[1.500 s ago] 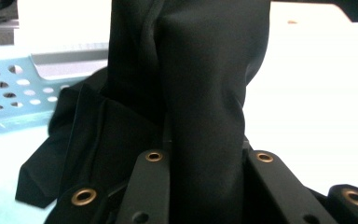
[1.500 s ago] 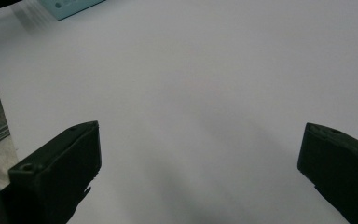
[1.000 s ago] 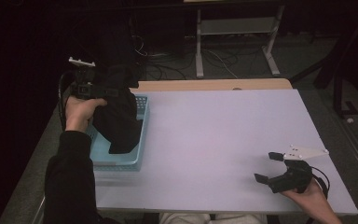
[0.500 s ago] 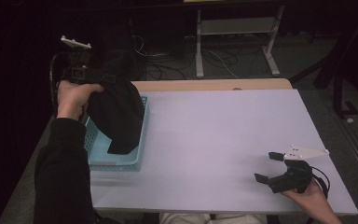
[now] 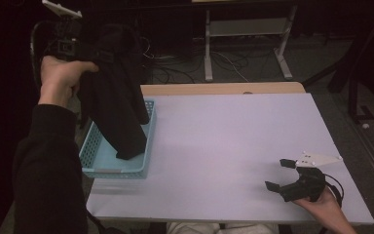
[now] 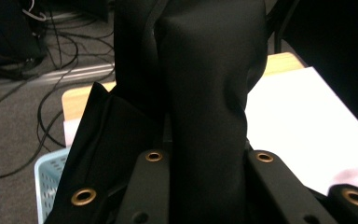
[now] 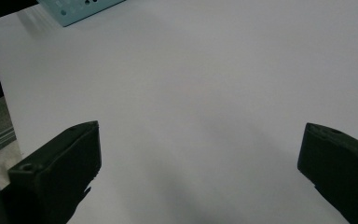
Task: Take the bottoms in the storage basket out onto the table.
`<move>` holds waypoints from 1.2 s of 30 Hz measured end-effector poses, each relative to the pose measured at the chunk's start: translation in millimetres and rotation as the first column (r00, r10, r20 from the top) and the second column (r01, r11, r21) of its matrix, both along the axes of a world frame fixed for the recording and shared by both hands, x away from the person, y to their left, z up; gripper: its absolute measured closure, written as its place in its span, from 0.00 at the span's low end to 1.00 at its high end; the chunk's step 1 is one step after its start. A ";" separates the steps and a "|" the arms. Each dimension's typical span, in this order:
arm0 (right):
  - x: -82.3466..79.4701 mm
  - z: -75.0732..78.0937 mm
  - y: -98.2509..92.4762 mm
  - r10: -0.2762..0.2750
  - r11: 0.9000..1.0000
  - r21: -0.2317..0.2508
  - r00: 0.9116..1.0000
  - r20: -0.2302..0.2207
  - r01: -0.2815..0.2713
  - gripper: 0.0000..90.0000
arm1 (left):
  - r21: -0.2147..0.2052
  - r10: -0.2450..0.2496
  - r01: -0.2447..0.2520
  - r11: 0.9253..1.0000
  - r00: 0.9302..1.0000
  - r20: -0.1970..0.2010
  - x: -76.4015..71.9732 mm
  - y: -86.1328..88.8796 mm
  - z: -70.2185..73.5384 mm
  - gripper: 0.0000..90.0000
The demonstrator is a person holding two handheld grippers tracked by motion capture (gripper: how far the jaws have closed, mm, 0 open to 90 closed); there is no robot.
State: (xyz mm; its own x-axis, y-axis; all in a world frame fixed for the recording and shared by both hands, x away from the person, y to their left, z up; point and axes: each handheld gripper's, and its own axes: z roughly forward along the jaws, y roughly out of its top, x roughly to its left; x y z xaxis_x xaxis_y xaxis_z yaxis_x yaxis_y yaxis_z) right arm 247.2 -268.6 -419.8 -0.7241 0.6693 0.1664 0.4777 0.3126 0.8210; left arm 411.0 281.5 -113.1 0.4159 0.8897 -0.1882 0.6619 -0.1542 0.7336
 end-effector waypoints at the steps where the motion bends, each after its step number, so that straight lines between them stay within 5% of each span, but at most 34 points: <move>1: 0.0 0.0 0.0 0.001 1.000 0.000 1.000 0.000 -0.001 0.00 | 0.004 -0.001 0.001 1.000 1.000 0.005 -0.4 -1.6 5.4 0.86; 9: 0.6 -0.6 1.4 0.010 1.000 -0.002 1.000 -0.004 -0.010 0.00 | 0.003 -0.034 0.034 0.999 0.999 0.041 -3.6 -13.2 47.1 0.86; 15: 0.4 -0.4 0.9 0.011 1.000 -0.002 1.000 -0.003 -0.011 0.00 | -0.005 -0.049 0.049 0.999 0.997 0.062 -5.9 -22.6 60.4 0.86; 36: -0.8 0.9 -0.7 0.009 1.000 0.004 1.000 0.001 -0.009 0.00 | -0.050 -0.130 0.134 0.990 0.987 0.091 -3.6 -57.0 67.4 0.86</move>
State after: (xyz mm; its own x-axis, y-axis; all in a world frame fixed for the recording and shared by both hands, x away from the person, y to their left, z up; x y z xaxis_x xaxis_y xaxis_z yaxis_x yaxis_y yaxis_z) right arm 246.4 -269.3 -419.0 -0.7303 0.6620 0.1684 0.4740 0.3136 0.8228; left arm 407.3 224.5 -45.7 0.5460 0.8150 -0.1939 0.5716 -0.1932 0.7975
